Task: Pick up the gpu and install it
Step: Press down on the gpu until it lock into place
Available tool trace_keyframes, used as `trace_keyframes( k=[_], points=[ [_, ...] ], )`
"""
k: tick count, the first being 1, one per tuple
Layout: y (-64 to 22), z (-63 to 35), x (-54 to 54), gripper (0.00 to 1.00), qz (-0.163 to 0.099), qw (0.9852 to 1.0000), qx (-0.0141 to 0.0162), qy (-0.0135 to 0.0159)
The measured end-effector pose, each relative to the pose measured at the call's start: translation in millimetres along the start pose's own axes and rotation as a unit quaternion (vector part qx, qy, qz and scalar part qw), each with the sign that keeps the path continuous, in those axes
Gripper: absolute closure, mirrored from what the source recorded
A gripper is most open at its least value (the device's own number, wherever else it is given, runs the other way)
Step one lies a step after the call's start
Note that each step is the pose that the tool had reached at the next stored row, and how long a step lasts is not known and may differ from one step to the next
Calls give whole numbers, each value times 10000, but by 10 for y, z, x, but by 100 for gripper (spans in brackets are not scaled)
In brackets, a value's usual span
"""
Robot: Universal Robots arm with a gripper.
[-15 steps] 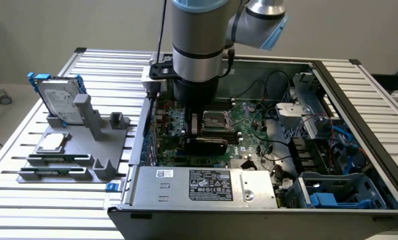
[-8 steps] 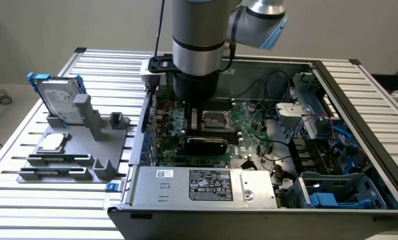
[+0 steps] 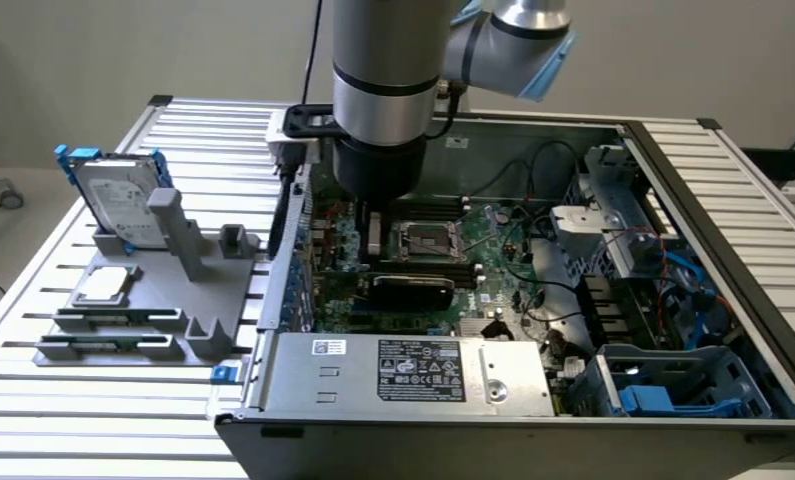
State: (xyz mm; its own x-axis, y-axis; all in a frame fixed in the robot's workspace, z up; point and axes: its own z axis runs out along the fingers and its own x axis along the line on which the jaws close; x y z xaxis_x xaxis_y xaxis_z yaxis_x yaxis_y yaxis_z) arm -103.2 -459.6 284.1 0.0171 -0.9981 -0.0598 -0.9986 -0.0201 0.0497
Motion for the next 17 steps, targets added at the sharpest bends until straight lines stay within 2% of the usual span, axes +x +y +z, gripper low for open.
trace_keyframes(
  k=[7,9,10,11,13,14,15,17],
  points=[
    [46,-3,3,89,13,9998,-219,-3],
    [49,-2,3,89,16,9996,-266,9],
    [50,-2,3,89,17,9996,-274,37],
    [52,-2,4,89,14,9996,-280,80],
    [60,-1,3,89,5,9994,-289,195],
    [64,-1,3,89,2,9993,-296,240],
    [70,0,3,89,0,9992,-312,269],
    [91,-1,3,89,1,9989,-363,283]
  ],
)
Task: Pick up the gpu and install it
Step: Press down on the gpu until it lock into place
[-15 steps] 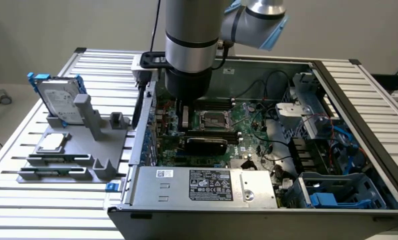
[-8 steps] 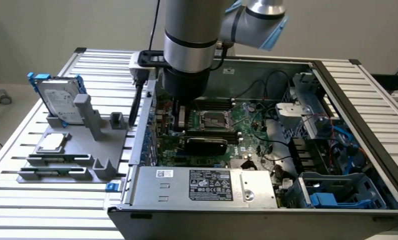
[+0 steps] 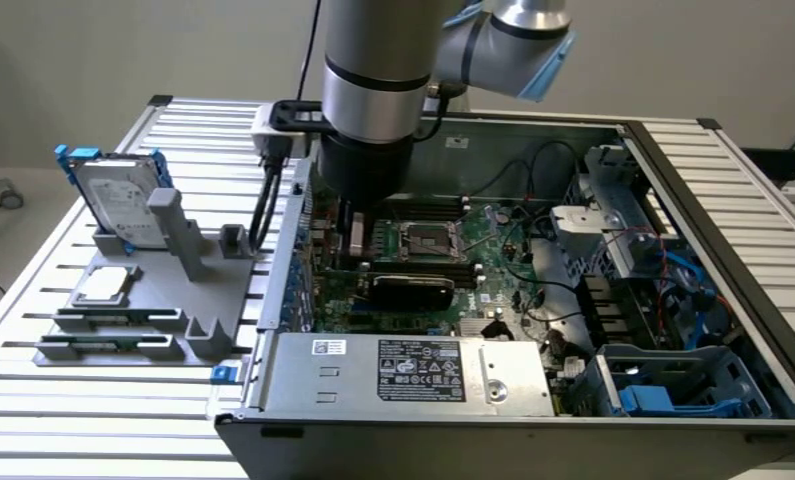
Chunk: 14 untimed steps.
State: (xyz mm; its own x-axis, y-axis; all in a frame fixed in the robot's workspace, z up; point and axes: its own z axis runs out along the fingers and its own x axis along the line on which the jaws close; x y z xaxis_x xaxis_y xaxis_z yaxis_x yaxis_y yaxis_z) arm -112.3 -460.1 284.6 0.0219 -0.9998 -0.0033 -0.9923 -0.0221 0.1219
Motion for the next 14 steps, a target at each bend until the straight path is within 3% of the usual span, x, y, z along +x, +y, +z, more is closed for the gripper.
trace_keyframes(
  k=[5,7,9,14],
  points=[
    [46,2,-1,89,8,9998,-197,-11],
    [52,3,-2,89,19,9995,-303,-21],
    [54,-1,-1,89,37,9992,-387,-25],
    [61,-56,-2,89,52,9989,-471,-30]
  ],
)
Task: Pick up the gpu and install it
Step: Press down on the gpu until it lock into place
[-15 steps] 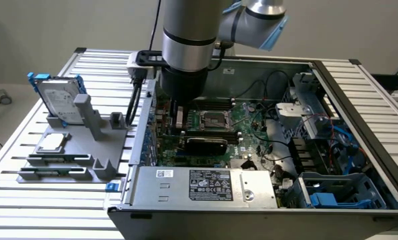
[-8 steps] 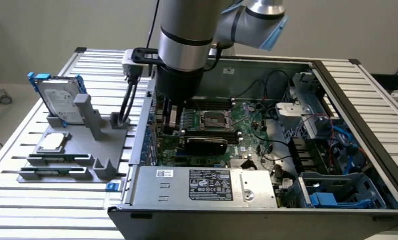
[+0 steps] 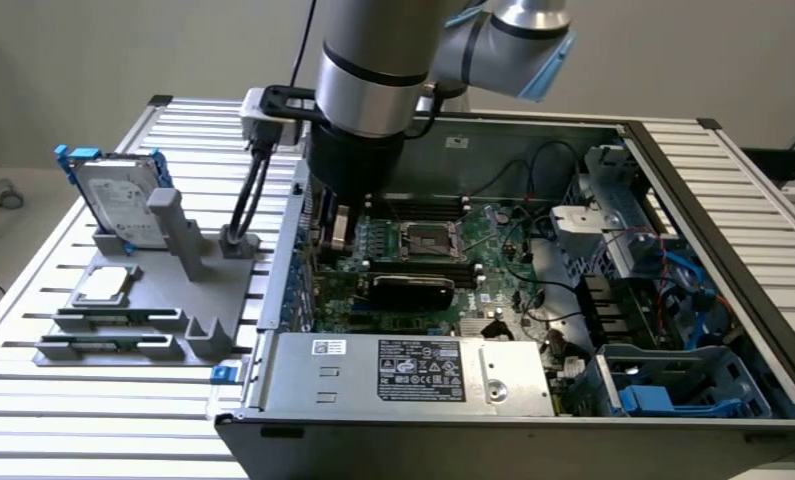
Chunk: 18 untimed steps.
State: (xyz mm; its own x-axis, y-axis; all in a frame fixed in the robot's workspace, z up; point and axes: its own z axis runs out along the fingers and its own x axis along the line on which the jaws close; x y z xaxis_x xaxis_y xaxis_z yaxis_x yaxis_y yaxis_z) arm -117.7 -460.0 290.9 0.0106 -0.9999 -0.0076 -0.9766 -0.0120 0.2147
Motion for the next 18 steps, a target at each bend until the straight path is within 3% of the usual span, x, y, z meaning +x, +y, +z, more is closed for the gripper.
trace_keyframes(
  k=[3,13,18],
  points=[
    [8,-36,0,89,1,10000,-40,0],
    [13,-36,-15,89,48,10000,-48,-11],
    [31,-32,-16,89,80,9999,-72,-19]
  ],
)
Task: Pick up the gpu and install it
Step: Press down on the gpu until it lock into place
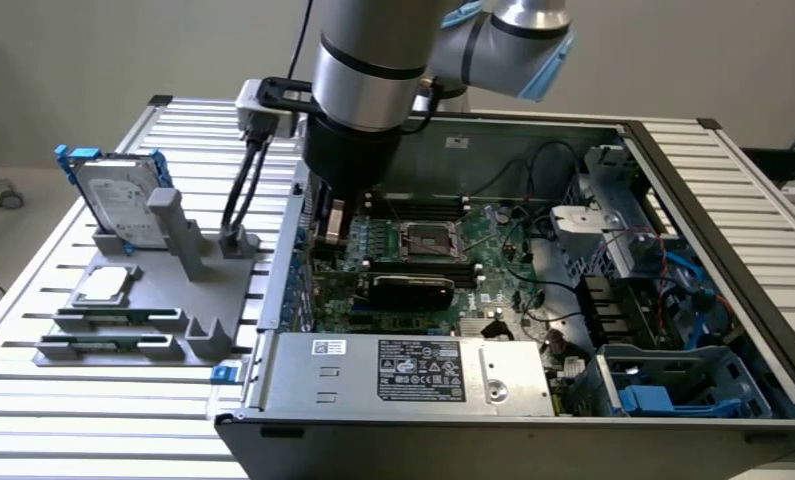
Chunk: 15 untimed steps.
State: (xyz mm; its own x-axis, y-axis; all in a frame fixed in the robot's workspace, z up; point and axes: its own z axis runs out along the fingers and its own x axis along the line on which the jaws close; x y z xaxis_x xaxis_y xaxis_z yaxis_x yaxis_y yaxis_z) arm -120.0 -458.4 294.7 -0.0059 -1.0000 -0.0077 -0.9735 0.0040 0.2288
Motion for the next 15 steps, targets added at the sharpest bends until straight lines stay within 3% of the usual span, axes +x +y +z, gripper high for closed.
trace_keyframes(
  k=[9,13,15],
  points=[
    [38,9,0,89,69,10000,-28,-16],
    [52,-25,0,89,96,9999,-72,-19],
    [51,-29,-2,89,97,9999,-74,-22]
  ],
)
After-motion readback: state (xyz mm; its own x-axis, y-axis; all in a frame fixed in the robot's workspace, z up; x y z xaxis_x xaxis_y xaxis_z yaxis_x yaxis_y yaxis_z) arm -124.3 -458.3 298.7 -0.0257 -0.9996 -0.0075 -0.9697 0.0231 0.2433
